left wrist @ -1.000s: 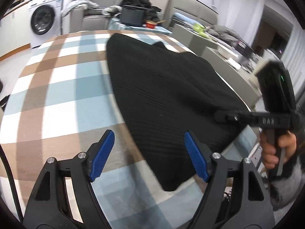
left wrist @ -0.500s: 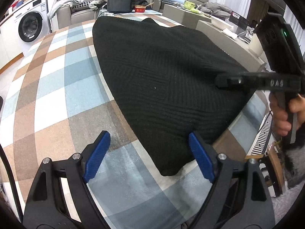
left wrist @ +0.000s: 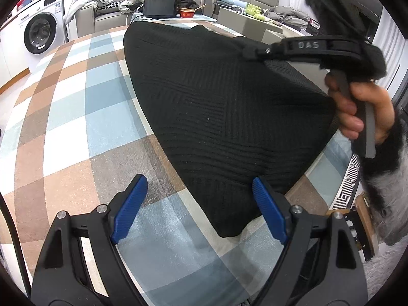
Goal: Fold small clothes
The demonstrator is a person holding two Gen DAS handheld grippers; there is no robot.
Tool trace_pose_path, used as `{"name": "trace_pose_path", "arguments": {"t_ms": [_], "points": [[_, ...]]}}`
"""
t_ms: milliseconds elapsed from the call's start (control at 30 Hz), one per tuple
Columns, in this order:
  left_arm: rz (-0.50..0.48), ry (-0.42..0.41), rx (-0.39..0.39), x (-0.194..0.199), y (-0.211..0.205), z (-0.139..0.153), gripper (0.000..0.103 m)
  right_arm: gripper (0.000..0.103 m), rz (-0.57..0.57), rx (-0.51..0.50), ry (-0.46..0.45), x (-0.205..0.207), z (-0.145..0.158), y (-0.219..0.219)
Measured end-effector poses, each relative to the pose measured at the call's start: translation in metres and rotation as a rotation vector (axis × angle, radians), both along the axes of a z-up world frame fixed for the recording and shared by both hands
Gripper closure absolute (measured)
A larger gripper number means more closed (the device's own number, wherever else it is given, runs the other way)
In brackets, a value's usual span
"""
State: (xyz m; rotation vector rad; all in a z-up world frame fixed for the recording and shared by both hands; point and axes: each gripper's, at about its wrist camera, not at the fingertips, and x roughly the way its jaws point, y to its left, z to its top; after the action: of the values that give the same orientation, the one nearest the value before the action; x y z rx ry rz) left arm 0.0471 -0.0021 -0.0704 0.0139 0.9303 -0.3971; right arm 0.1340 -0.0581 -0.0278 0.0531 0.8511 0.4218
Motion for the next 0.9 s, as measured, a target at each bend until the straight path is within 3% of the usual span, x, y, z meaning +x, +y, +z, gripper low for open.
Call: {"name": "trace_pose_path", "arguments": {"t_ms": [67,167,300,433,500,600,667,767,867,900], "points": [[0.001,-0.001,0.003,0.0,-0.001,0.0,0.02,0.097,-0.026,-0.055,0.005,0.005,-0.005,0.001],[0.004,0.001,0.009,-0.002,-0.001,0.001,0.02,0.096,-0.051,-0.075,0.1,0.012,-0.026,-0.011],[0.032,-0.024,0.005,-0.003,0.005,0.009,0.02,0.081,-0.036,0.137,0.187,-0.001,-0.024,-0.039],[0.075,-0.029,-0.035,0.001,0.014,0.014,0.02,0.081,-0.017,0.227,0.259,-0.02,-0.033,-0.037],[0.091,-0.02,-0.046,0.003,0.018,0.013,0.02,0.081,-0.007,0.188,0.228,-0.022,-0.033,-0.029],[0.125,-0.014,-0.064,0.005,0.023,0.012,0.02,0.096,-0.013,0.142,0.174,-0.023,-0.029,-0.021],[0.15,-0.013,-0.083,0.009,0.029,0.013,0.02,0.096,-0.016,0.116,0.105,-0.032,-0.019,-0.024],[0.206,0.006,-0.11,0.014,0.04,0.009,0.02,0.095,-0.029,0.048,0.177,-0.029,-0.032,-0.025],[0.249,0.025,-0.138,0.018,0.051,0.005,0.02,0.08,-0.023,0.13,0.175,-0.028,-0.032,-0.04],[0.265,0.028,-0.149,0.02,0.054,0.004,0.02,0.07,-0.032,0.142,0.162,-0.026,-0.032,-0.045]]}}
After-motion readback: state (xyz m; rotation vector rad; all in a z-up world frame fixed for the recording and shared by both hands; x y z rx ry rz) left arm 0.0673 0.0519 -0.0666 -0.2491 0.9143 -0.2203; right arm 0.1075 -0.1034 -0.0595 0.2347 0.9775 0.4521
